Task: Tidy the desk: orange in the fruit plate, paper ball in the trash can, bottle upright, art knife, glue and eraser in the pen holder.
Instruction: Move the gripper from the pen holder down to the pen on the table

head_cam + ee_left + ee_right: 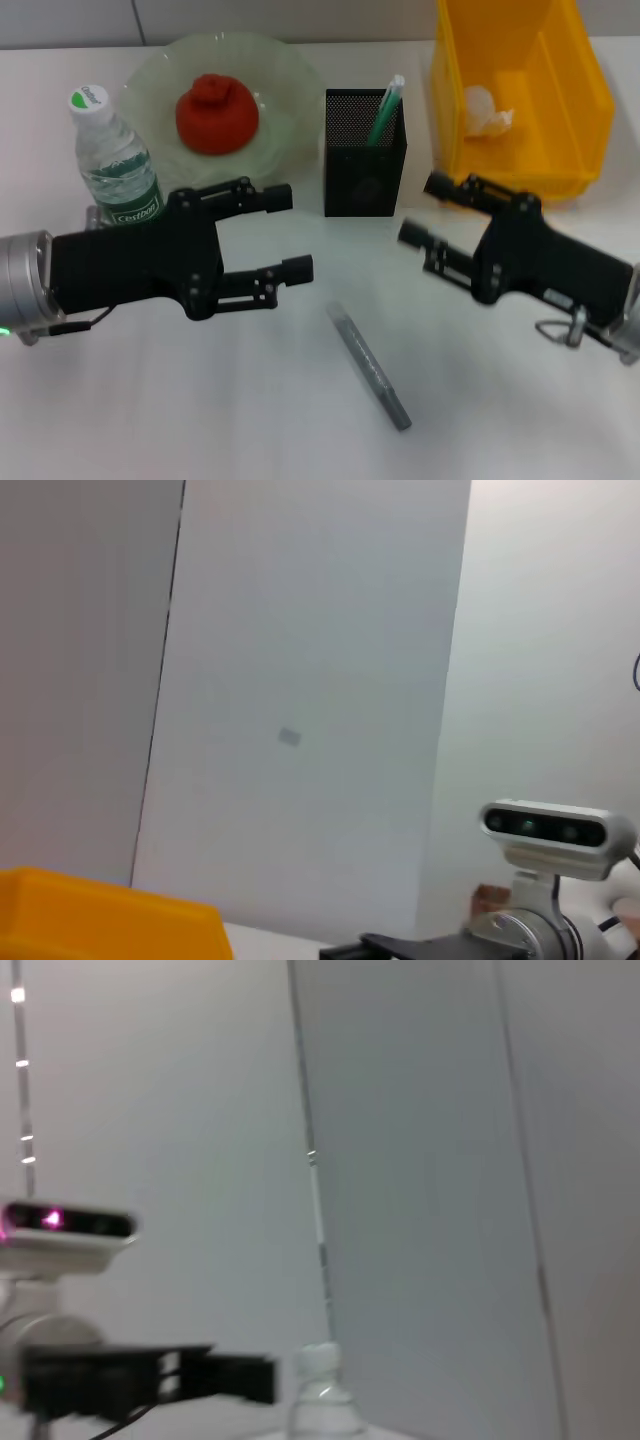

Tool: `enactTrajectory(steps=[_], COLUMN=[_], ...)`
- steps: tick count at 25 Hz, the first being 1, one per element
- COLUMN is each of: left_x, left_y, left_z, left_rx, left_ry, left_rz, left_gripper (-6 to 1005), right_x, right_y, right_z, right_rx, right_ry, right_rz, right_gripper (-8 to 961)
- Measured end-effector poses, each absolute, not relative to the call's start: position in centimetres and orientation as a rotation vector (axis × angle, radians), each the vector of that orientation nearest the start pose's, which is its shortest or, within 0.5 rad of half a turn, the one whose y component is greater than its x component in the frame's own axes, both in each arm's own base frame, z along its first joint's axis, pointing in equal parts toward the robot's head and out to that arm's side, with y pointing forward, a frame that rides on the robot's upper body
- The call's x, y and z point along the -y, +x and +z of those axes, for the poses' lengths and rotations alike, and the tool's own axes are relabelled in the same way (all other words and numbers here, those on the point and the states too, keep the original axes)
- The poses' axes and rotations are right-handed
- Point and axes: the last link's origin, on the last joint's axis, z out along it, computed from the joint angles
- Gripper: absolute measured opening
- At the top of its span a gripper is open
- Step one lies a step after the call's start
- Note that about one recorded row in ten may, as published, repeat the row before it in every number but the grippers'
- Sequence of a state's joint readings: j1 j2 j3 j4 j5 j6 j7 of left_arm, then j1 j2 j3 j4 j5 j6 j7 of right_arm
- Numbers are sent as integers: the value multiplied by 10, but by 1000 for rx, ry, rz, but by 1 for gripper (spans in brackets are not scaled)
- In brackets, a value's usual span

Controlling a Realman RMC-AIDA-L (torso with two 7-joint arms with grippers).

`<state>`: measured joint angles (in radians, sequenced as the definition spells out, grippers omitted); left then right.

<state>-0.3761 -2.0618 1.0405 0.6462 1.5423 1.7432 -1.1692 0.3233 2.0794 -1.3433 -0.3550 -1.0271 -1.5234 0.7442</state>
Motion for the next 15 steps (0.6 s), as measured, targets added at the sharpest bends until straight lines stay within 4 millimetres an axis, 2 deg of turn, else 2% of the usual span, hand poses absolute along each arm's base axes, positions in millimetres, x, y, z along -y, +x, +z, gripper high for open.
enactTrajectory(steps=[3,8,9,12,13,14,15], left_x=[-284,-288,-288,-287,-285,-282,-282], left_y=[-231,-224,-224,-226,-228,-232,-232], left_z=[5,12,13,11,11,10,10], left_rx=[360,374,363,345,332,308,308], left_ry=[-2815,-2864,-2866,-2854,-2847,-2833,-2833], left_rz=[-1084,-1004,-997,-998,-997,-995,-995], left_gripper=[784,785,785,785,785,785,785], right_x=[-259,-253,-253,-255,-258,-267,-267], right_y=[267,272,272,269,267,260,260], right_z=[-49,-48,-48,-37,-30,-15,-15], right_rx=[-330,-362,-362,-400,-430,-494,-494], right_ry=[-2450,-2451,-2451,-2457,-2475,-2535,-2535], right_rz=[1121,1126,1126,1189,1213,1239,1239], right_gripper=[505,651,650,648,647,646,645])
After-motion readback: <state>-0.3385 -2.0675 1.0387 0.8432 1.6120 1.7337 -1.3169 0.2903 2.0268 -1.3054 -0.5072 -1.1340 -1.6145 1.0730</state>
